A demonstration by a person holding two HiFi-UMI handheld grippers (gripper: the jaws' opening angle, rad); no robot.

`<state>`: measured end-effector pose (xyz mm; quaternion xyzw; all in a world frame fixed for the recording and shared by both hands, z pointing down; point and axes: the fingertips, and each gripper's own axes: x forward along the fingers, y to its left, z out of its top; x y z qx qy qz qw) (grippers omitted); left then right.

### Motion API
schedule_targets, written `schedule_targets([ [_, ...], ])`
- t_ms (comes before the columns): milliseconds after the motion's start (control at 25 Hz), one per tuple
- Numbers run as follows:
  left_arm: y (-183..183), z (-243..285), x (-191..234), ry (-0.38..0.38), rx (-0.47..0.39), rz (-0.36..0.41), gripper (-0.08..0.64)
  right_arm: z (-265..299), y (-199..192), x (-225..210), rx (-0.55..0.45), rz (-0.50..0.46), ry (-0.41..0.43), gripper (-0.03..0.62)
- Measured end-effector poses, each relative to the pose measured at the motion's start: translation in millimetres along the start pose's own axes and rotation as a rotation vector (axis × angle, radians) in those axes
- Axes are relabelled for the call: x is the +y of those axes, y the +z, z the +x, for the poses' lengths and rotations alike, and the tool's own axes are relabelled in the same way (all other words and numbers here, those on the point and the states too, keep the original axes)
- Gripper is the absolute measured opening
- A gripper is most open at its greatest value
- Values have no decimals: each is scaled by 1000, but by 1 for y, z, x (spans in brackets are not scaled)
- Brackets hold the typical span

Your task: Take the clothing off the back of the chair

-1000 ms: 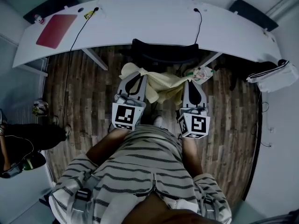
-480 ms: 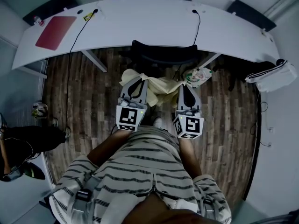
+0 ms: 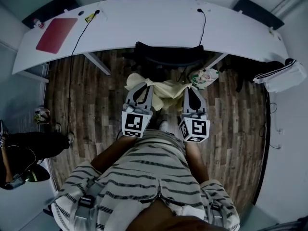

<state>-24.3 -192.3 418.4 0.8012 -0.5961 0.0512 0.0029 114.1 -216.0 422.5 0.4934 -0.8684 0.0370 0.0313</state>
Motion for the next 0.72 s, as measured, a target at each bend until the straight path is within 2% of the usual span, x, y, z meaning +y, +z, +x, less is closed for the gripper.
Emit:
schedule_targets([
  [720, 0, 1, 0, 1, -2, 8, 29, 1, -1, -1, -9, 10, -3, 25],
])
